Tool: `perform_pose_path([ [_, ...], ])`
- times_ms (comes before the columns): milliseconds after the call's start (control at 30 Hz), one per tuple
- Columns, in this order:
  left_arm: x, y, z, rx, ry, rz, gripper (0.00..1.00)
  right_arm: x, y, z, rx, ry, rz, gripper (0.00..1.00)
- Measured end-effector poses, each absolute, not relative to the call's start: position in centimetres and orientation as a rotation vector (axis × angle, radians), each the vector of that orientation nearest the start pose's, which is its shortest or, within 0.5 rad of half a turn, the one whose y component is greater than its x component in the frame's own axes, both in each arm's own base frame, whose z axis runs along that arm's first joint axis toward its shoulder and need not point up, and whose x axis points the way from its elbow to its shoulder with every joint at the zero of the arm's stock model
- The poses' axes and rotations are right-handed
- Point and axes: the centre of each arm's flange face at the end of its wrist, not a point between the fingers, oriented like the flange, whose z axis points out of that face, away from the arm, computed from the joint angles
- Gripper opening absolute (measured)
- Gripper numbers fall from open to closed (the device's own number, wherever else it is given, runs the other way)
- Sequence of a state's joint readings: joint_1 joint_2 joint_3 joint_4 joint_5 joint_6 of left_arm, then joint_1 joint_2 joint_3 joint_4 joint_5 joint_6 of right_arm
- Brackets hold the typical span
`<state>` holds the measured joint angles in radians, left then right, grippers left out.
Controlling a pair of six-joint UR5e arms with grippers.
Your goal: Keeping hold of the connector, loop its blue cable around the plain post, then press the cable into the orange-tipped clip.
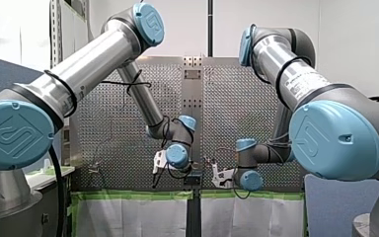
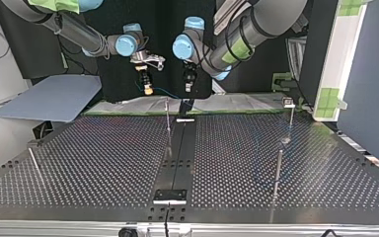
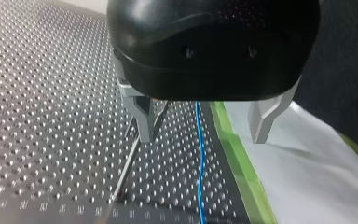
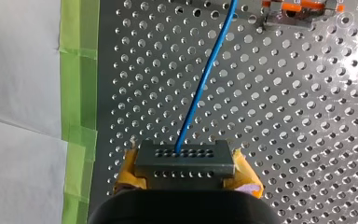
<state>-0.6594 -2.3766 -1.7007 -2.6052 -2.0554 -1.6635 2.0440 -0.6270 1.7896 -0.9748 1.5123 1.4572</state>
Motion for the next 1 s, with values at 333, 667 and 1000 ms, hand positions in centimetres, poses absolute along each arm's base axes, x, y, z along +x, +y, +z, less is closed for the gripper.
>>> perform_pose_path([
  [333,40.8,-41.7,1.6,0.197,1.898,0.058,1.0,38.8,-45.2,-6.4,1.784,-0.9,1.397,0.0],
  [667,41.2,-42.7,2.0,0.261,1.867,0.055,1.0,38.8,-45.2,-6.4,1.784,-0.9,1.397,0.0],
  [1000,42.2,-45.4,3.3,0.374,1.814,-0.023,1.0,38.8,-45.2,-6.4,1.783,-0.901,1.398,0.0],
])
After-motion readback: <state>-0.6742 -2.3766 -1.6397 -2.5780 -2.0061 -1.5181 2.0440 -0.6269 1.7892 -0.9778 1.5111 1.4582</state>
